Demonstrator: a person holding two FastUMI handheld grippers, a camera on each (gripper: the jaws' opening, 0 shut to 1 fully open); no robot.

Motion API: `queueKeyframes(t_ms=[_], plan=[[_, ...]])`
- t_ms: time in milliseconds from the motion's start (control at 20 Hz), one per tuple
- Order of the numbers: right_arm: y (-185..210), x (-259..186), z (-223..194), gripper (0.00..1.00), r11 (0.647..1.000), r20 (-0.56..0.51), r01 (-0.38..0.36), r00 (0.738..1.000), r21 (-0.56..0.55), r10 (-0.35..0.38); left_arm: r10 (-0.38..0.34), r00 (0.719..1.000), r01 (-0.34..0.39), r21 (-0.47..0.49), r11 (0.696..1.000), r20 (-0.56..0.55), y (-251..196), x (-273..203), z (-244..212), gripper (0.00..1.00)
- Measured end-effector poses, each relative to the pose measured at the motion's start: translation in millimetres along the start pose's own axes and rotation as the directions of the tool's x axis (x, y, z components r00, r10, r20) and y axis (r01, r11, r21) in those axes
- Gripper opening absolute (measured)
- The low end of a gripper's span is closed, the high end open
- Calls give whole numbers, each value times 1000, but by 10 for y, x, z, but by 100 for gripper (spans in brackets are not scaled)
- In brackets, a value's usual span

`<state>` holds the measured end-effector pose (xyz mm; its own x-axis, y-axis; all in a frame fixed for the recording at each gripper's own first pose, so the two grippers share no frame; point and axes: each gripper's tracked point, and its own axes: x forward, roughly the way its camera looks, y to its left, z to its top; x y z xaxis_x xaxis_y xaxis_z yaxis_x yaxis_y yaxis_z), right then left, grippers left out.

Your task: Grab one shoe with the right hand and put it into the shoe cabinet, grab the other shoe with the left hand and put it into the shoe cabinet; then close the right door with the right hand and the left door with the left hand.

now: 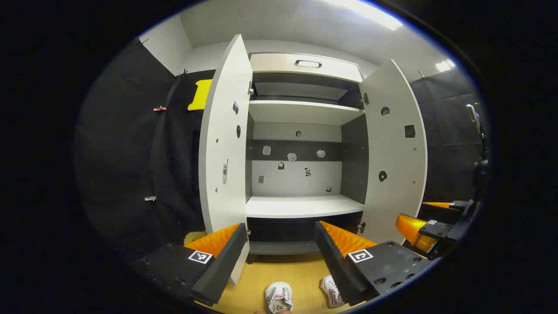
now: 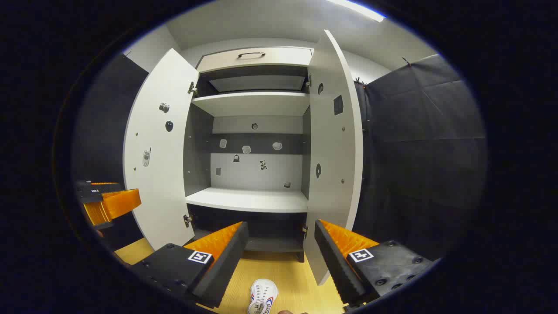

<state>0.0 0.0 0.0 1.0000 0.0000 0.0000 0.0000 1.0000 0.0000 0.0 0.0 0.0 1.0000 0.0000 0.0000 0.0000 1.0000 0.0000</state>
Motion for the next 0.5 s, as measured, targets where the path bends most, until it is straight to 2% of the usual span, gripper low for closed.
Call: queueKeyframes(t_ms=[500], plan=[[-11,-93,-149,98,999,-58,42,997,19,-41,-40,999,41,28,999,-18,76,-16,-153,97]])
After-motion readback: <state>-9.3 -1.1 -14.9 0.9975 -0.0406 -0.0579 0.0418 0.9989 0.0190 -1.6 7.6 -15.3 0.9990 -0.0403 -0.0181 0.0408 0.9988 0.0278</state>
